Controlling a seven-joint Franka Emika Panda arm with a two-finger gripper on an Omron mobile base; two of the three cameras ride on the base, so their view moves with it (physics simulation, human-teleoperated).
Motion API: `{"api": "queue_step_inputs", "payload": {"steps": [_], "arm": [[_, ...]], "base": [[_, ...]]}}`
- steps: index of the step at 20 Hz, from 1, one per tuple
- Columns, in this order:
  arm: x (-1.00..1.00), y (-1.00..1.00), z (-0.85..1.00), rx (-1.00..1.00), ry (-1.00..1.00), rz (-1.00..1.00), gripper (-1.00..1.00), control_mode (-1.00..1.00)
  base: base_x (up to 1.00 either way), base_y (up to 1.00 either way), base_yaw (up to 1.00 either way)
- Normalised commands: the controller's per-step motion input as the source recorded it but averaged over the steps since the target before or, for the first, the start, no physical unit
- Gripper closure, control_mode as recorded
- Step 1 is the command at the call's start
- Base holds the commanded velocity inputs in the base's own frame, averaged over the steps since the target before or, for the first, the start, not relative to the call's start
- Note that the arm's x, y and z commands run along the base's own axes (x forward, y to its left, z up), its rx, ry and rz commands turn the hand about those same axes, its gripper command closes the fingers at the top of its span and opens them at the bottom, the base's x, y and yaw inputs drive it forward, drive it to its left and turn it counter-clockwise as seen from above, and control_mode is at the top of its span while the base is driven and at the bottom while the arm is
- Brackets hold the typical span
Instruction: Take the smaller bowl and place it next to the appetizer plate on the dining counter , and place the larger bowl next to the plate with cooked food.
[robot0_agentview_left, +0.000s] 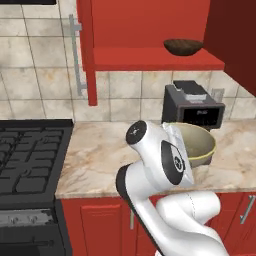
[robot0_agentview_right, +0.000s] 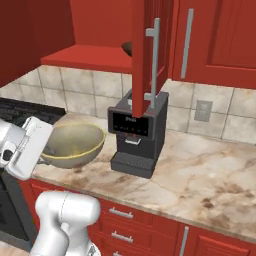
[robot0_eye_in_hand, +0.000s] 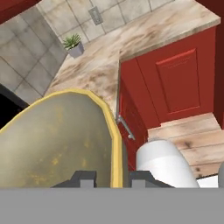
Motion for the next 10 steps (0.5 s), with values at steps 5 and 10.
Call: {"api": "queue_step_inputs", "payload": {"steps": [5, 10], "arm": [[0.00, 0.00, 0.00, 0.00, 0.00, 0.00, 1.00, 1.00], [0.00, 0.00, 0.00, 0.00, 0.00, 0.00, 1.00, 1.00]], "base": [[-0.76, -0.01, 0.59], [-0.36, -0.10, 0.73]]}}
